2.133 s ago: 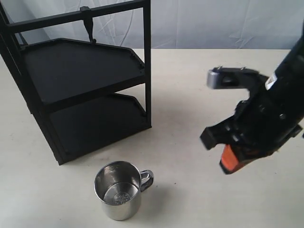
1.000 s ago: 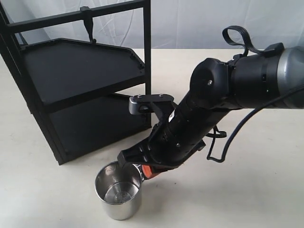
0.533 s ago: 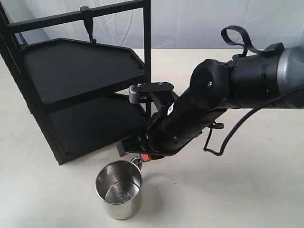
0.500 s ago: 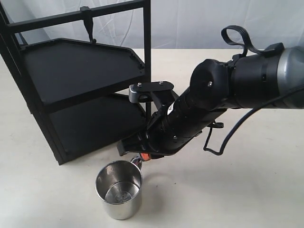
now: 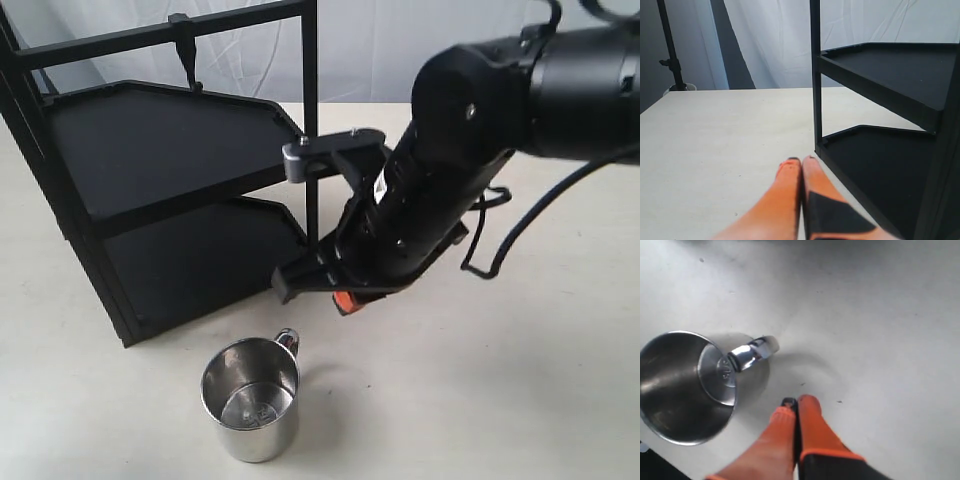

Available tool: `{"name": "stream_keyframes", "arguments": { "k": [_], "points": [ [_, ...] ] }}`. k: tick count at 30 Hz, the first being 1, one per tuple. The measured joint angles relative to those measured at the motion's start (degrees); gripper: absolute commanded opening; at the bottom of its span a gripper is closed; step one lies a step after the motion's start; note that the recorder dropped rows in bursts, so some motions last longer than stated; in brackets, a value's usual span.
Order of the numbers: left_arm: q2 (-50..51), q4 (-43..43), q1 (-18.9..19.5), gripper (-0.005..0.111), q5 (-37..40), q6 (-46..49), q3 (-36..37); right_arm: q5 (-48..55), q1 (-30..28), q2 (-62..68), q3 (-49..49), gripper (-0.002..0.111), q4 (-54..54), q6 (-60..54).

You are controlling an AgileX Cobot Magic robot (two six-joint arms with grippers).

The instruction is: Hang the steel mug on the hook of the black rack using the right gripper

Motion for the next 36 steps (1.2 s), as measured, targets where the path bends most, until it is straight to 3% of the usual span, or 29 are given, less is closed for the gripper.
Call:
{"name": "stream_keyframes", "arguments": {
  "k": [3,9,13,15,20,22,36],
  "points": [
    [0.0,0.0,0.0,0.002,0.0,0.0,0.0,4.66,0.0,-1.76,-3.66,-0.001,-0.39,-2.6],
    [0.0,0.0,0.0,0.002,0.0,0.0,0.0,8.06,0.13,-3.0,-6.3,-0.001,15.83,-16.55],
    [0.0,0.0,0.0,0.002,0.0,0.0,0.0,9.7,1.8,-3.0,-6.34,0.001,17.67,-20.14],
    [0.0,0.0,0.0,0.002,0.0,0.0,0.0,9.79,3.06,-3.0,-6.34,0.01,18.8,-23.19],
    [0.0,0.0,0.0,0.002,0.0,0.0,0.0,9.69,6.85,-3.0,-6.34,0.047,23.23,-31.84],
    [0.0,0.0,0.0,0.002,0.0,0.0,0.0,8.58,7.99,-3.0,-6.34,0.053,23.36,-33.05],
    [0.0,0.0,0.0,0.002,0.0,0.0,0.0,0.29,12.8,12.36,-6.34,0.053,15.93,-31.66]
  ]
}}
